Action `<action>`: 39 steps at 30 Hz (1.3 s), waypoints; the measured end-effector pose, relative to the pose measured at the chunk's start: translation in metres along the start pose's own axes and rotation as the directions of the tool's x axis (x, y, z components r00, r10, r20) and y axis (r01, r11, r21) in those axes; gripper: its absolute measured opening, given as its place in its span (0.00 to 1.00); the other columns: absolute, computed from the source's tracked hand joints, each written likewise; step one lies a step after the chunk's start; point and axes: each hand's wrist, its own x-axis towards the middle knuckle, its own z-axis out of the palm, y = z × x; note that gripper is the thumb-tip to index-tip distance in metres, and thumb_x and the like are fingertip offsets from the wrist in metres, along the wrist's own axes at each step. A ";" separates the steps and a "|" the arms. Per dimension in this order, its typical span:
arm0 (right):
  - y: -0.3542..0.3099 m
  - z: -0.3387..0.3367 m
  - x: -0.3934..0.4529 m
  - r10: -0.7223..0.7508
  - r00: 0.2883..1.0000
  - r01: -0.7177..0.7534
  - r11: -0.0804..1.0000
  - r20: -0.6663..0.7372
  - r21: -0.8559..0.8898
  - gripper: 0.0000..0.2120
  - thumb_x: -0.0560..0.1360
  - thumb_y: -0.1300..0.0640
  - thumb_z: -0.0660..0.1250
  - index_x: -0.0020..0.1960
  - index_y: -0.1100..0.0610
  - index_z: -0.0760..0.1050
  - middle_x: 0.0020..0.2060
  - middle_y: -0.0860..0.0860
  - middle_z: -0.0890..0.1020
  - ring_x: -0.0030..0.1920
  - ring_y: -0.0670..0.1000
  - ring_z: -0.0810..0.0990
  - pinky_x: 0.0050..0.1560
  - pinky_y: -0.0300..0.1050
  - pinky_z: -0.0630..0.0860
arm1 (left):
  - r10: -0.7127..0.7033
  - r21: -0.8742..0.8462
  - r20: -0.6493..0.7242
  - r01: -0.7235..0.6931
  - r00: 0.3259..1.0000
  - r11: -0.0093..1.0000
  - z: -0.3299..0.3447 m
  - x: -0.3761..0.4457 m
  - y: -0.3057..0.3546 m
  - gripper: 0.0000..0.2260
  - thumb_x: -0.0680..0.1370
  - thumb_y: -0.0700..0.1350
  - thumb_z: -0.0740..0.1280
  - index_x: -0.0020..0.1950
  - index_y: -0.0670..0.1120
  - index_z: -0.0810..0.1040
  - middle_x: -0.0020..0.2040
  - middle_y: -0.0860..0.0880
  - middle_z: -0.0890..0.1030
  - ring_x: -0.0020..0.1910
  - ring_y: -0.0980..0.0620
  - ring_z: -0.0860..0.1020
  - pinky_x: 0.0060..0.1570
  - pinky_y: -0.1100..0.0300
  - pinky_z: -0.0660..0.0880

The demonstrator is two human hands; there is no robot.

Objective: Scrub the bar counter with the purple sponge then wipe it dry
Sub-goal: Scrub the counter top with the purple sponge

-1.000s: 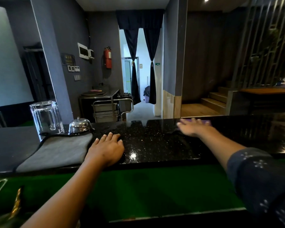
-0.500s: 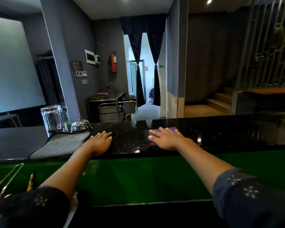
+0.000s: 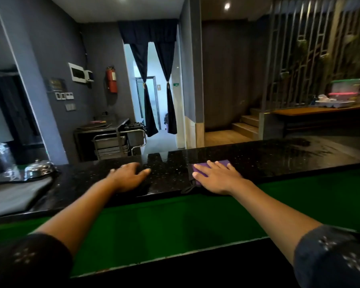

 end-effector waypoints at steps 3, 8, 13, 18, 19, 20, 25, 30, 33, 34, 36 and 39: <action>0.023 -0.007 0.010 0.007 1.000 -0.008 0.999 0.030 0.031 0.29 0.75 0.31 0.42 0.74 0.35 0.47 0.78 0.49 0.47 0.76 0.54 0.45 0.71 0.59 0.39 | 0.179 -0.050 0.020 -0.178 0.984 0.983 0.026 0.006 0.085 0.32 0.76 0.67 0.50 0.73 0.49 0.61 0.74 0.45 0.63 0.73 0.46 0.60 0.70 0.41 0.48; 0.049 -0.017 0.034 0.122 0.992 -0.122 0.992 0.003 0.037 0.30 0.75 0.32 0.43 0.75 0.38 0.48 0.78 0.52 0.48 0.76 0.56 0.46 0.71 0.62 0.39 | 0.189 -0.019 0.047 -0.189 0.981 0.982 0.055 0.017 0.124 0.33 0.74 0.70 0.45 0.75 0.55 0.56 0.77 0.50 0.54 0.75 0.50 0.51 0.71 0.44 0.45; 0.054 -0.022 0.036 0.161 0.987 -0.162 0.986 0.019 0.031 0.29 0.77 0.34 0.43 0.76 0.40 0.48 0.78 0.55 0.47 0.76 0.58 0.44 0.70 0.64 0.38 | 0.183 0.011 0.066 -0.184 0.981 0.983 0.054 0.020 0.124 0.33 0.73 0.70 0.45 0.75 0.57 0.55 0.77 0.51 0.54 0.75 0.51 0.51 0.71 0.44 0.46; 0.080 -0.017 0.014 0.061 0.998 -0.062 0.997 0.032 0.049 0.30 0.74 0.32 0.42 0.75 0.37 0.47 0.78 0.52 0.46 0.76 0.57 0.44 0.70 0.62 0.37 | 0.169 0.026 0.062 -0.171 0.984 0.985 0.050 0.011 0.123 0.32 0.74 0.69 0.45 0.75 0.58 0.53 0.77 0.51 0.51 0.76 0.51 0.50 0.72 0.46 0.44; 0.093 -0.017 0.010 0.054 0.998 -0.056 0.997 0.028 0.048 0.30 0.74 0.31 0.42 0.75 0.36 0.47 0.78 0.51 0.47 0.76 0.56 0.44 0.70 0.62 0.38 | 0.165 0.030 0.067 -0.167 0.984 0.985 0.050 0.010 0.124 0.32 0.74 0.69 0.45 0.75 0.58 0.53 0.77 0.51 0.51 0.76 0.51 0.50 0.72 0.46 0.44; 0.106 -0.019 0.007 0.061 0.998 -0.062 0.997 0.023 0.044 0.30 0.74 0.30 0.42 0.75 0.36 0.47 0.78 0.50 0.47 0.76 0.55 0.44 0.70 0.61 0.38 | 0.159 0.032 0.070 -0.162 0.985 0.986 0.050 0.010 0.124 0.32 0.74 0.69 0.45 0.75 0.58 0.52 0.77 0.51 0.51 0.76 0.51 0.49 0.72 0.46 0.44; 0.160 -0.041 0.029 0.216 0.976 -0.216 0.976 0.024 0.020 0.30 0.76 0.31 0.41 0.76 0.38 0.47 0.78 0.52 0.47 0.76 0.56 0.45 0.71 0.61 0.39 | 0.142 0.052 0.031 -0.144 0.989 0.988 0.053 0.011 0.126 0.30 0.74 0.69 0.46 0.75 0.59 0.53 0.77 0.52 0.52 0.76 0.52 0.50 0.73 0.47 0.45; 0.145 -0.045 0.058 0.342 0.938 -0.342 0.940 0.055 0.006 0.30 0.78 0.34 0.41 0.77 0.42 0.45 0.77 0.57 0.44 0.76 0.61 0.41 0.71 0.65 0.37 | 0.138 0.037 0.031 -0.139 0.990 0.990 0.054 0.014 0.126 0.30 0.74 0.70 0.45 0.74 0.61 0.53 0.77 0.52 0.52 0.75 0.52 0.51 0.73 0.47 0.45; 0.108 -0.036 0.048 0.200 0.978 -0.200 0.980 0.061 -0.002 0.30 0.77 0.33 0.41 0.76 0.41 0.45 0.77 0.57 0.44 0.76 0.61 0.41 0.70 0.65 0.37 | 0.138 0.042 0.047 -0.140 0.989 0.989 0.054 0.015 0.125 0.30 0.74 0.69 0.45 0.75 0.60 0.53 0.77 0.52 0.52 0.75 0.51 0.51 0.72 0.46 0.45; 0.095 -0.030 0.041 0.120 0.991 -0.120 0.993 0.061 0.000 0.30 0.76 0.32 0.41 0.76 0.39 0.45 0.77 0.56 0.44 0.76 0.60 0.42 0.70 0.65 0.37 | 0.140 0.043 0.054 -0.142 0.989 0.989 0.054 0.015 0.125 0.30 0.75 0.69 0.45 0.75 0.60 0.53 0.77 0.52 0.52 0.75 0.51 0.51 0.72 0.46 0.45; 0.076 -0.014 0.024 -0.037 0.998 0.037 0.999 0.051 0.004 0.31 0.73 0.29 0.40 0.75 0.36 0.44 0.77 0.53 0.44 0.76 0.57 0.42 0.70 0.63 0.36 | 0.146 0.044 0.052 -0.148 0.988 0.988 0.055 0.017 0.126 0.29 0.75 0.68 0.45 0.75 0.59 0.53 0.77 0.52 0.51 0.76 0.51 0.50 0.72 0.46 0.45; 0.068 -0.001 -0.001 -0.137 0.991 0.137 0.991 0.008 0.004 0.34 0.68 0.26 0.37 0.73 0.32 0.44 0.77 0.47 0.47 0.76 0.52 0.44 0.70 0.58 0.37 | 0.156 0.042 0.053 -0.159 0.986 0.986 0.055 0.019 0.123 0.29 0.76 0.67 0.44 0.75 0.59 0.52 0.77 0.51 0.51 0.76 0.50 0.50 0.72 0.46 0.44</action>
